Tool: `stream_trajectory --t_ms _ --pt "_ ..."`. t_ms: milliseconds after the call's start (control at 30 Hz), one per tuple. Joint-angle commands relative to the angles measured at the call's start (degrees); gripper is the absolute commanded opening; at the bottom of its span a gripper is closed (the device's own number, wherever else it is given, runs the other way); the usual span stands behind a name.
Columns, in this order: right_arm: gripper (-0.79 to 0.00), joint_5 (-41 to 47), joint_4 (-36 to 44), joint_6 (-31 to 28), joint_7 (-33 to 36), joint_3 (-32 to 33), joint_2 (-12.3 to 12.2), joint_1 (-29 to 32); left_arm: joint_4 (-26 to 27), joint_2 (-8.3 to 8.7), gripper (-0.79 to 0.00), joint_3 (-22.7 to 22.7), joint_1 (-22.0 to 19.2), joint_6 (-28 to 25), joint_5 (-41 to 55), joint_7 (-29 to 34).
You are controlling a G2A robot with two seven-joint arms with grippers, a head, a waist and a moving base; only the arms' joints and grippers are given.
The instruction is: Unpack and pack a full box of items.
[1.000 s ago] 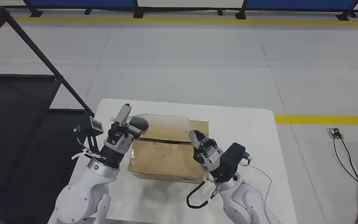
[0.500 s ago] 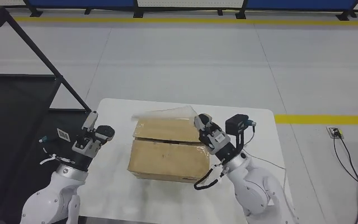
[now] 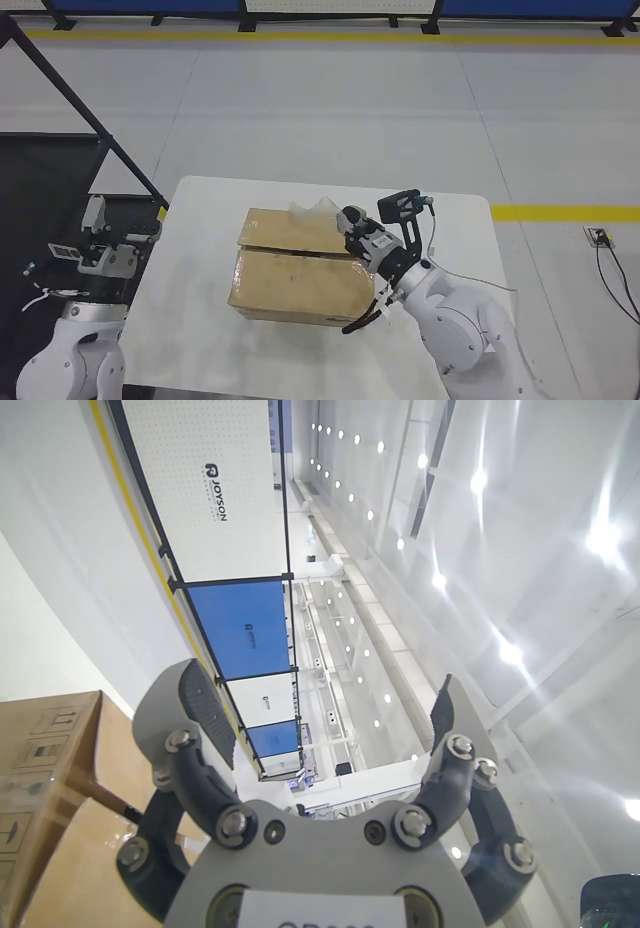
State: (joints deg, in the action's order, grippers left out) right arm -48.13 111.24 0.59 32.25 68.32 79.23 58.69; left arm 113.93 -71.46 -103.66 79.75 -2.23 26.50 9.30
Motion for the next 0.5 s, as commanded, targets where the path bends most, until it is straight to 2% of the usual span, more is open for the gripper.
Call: stream_trajectory --t_ms 0,267,467 --pt "-0.785 1.18 0.19 0.36 -0.62 -0.34 0.11 0.12 0.22 -0.11 0.0 0.55 -0.15 -1.0 0.36 -0.71" --pt "-0.785 9.2 3.17 4.56 -2.56 -2.14 1.0 -1.31 0.25 -0.15 0.0 0.96 0.52 -3.77 -0.65 0.53" --pt "-0.785 11.84 7.23 5.64 -3.66 -2.8 1.22 -0.35 0.72 0.09 0.0 0.64 1.65 -3.42 1.35 6.43"
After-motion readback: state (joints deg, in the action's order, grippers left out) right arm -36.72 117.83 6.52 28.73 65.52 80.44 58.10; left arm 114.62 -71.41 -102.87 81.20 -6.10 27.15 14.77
